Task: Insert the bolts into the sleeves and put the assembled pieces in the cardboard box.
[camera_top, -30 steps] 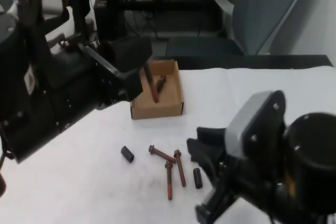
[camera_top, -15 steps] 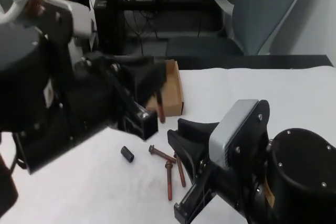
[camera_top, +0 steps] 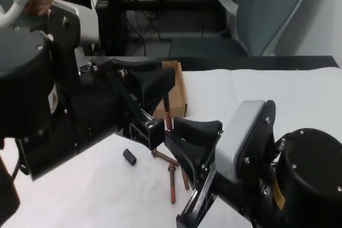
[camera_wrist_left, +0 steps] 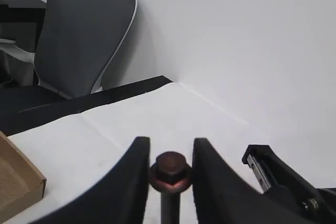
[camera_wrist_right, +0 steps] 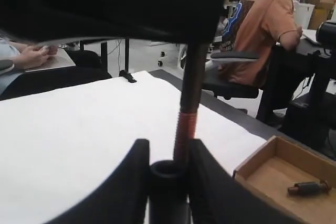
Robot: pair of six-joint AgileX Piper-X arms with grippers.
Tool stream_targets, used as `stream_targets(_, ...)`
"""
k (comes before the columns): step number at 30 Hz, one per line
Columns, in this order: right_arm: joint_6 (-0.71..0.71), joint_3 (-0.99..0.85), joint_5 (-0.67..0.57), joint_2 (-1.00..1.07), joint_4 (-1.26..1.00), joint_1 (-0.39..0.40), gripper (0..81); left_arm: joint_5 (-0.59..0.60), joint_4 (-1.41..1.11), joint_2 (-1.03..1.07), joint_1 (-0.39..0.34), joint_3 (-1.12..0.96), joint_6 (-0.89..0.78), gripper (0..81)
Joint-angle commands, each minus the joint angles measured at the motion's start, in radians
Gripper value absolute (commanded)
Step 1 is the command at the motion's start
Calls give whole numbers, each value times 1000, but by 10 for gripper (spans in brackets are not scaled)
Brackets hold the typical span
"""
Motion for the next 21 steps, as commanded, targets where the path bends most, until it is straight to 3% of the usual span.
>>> stream_targets(1,-39,-4,-7,-3,-20,3,6,22,-13,-4,-3,-2,1,18)
stream_targets(21,-48,-4,36,15,-20,3,6,28,-132,-5,-27,-4,19,18)
